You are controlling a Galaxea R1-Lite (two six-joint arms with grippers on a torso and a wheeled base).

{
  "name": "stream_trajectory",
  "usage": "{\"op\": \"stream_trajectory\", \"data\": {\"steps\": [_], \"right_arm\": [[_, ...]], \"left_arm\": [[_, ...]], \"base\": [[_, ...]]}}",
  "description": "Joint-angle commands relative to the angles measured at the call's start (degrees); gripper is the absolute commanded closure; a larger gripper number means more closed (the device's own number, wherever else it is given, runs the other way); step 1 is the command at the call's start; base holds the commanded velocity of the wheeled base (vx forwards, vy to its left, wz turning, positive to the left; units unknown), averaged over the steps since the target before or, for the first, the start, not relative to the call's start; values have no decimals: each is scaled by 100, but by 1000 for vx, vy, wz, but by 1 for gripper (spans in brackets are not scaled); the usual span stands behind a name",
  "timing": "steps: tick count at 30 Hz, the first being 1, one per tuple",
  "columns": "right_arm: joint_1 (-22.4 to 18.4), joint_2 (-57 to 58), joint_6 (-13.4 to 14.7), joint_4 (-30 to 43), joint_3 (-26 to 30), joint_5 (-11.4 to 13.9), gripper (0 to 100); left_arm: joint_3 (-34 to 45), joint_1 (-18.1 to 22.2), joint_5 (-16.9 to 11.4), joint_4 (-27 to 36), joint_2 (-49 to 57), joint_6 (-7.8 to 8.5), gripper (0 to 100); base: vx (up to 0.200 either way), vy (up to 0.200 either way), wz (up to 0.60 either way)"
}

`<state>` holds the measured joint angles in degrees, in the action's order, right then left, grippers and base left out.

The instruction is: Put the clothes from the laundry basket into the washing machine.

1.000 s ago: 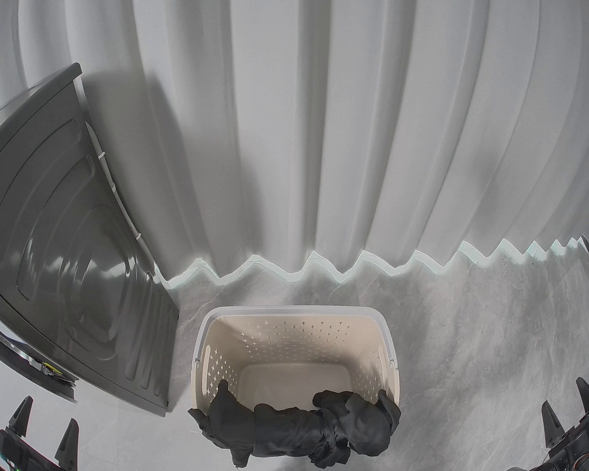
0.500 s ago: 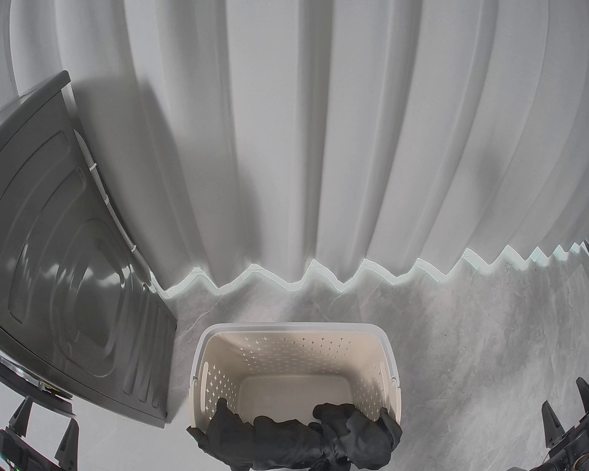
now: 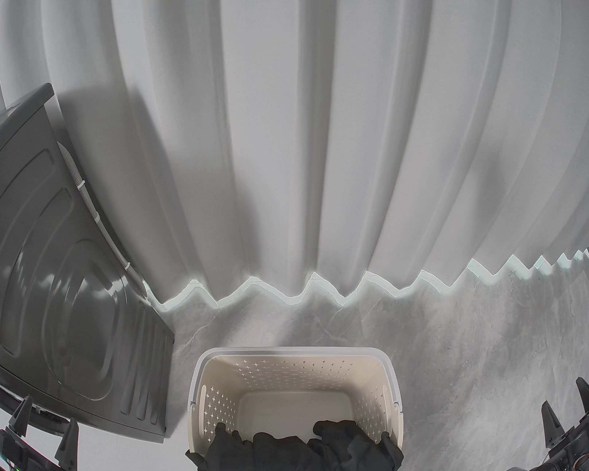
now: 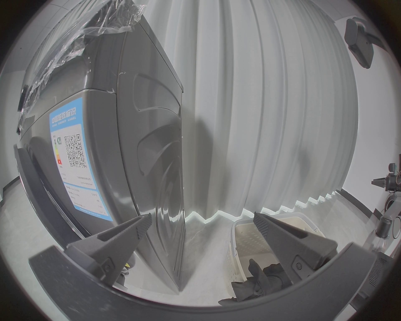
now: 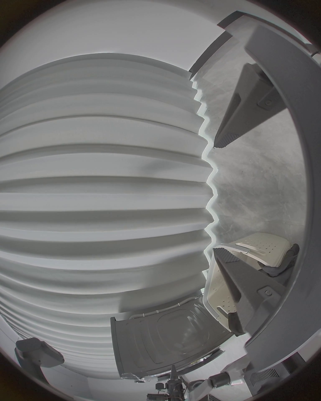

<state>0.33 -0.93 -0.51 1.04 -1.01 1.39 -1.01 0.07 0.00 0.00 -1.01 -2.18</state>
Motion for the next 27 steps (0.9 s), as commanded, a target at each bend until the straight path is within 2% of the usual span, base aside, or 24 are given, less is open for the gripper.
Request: {"op": "stream_trajectory", "data": {"steps": [1, 27], "right_arm": [[2, 93, -2, 2, 66, 2, 0], [2, 93, -2, 2, 66, 2, 0]], "left_arm": [[92, 1, 0, 0, 101, -2, 0], [92, 1, 0, 0, 101, -2, 0]], "base": [[0, 0, 0], [0, 0, 0]]}}
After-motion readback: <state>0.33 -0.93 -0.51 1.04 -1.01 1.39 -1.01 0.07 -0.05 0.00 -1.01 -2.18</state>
